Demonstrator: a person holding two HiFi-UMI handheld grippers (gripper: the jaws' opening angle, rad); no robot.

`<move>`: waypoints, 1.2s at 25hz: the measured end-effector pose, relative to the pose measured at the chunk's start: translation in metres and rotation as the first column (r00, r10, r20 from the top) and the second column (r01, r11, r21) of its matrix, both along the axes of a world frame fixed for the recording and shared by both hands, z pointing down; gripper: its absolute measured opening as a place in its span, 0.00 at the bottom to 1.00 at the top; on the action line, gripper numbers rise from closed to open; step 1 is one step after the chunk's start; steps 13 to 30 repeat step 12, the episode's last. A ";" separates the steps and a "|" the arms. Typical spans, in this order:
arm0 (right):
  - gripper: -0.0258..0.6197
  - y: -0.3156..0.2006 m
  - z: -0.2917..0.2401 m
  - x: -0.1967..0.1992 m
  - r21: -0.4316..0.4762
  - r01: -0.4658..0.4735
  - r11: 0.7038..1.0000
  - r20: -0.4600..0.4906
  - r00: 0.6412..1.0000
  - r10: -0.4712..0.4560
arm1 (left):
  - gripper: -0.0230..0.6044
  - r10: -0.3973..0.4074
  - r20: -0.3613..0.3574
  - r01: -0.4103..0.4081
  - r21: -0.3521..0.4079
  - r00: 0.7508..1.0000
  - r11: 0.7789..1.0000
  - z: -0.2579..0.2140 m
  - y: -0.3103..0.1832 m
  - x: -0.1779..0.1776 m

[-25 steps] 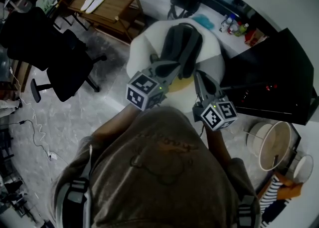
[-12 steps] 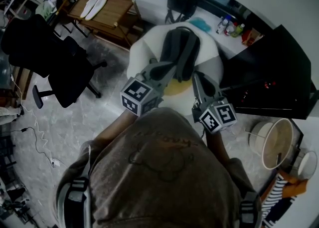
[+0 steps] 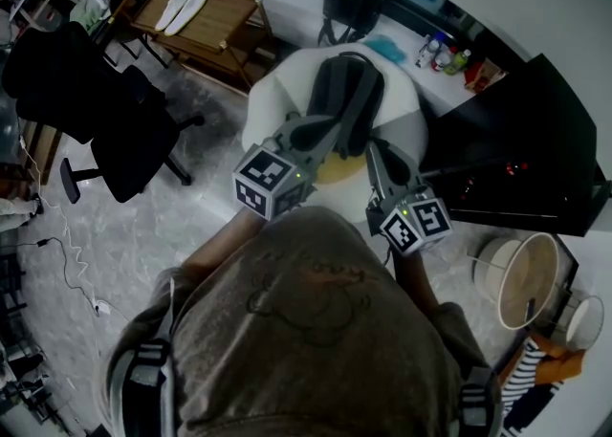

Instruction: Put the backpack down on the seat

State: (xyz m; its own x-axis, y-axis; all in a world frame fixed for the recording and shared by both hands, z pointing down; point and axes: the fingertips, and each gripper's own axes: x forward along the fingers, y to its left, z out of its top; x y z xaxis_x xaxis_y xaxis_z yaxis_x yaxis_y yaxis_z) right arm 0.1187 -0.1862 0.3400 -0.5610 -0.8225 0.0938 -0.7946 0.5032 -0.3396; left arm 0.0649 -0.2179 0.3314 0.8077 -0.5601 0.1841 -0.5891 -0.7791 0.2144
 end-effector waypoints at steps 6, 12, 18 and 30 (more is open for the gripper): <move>0.04 -0.003 0.003 -0.001 -0.019 0.013 1.000 0.005 1.000 -0.012 | 0.04 -0.006 0.005 0.006 -0.015 1.000 1.000 0.003 -0.003 0.001; 0.04 -0.005 0.007 0.000 -0.030 0.009 1.000 0.006 1.000 -0.009 | 0.04 -0.023 0.027 0.023 -0.022 0.999 0.999 0.010 -0.006 -0.003; 0.04 -0.005 0.007 0.000 -0.030 0.009 1.000 0.006 1.000 -0.009 | 0.04 -0.023 0.027 0.023 -0.022 0.999 0.999 0.010 -0.006 -0.003; 0.04 -0.005 0.007 0.000 -0.030 0.009 1.000 0.006 1.000 -0.009 | 0.04 -0.023 0.027 0.023 -0.022 0.999 0.999 0.010 -0.006 -0.003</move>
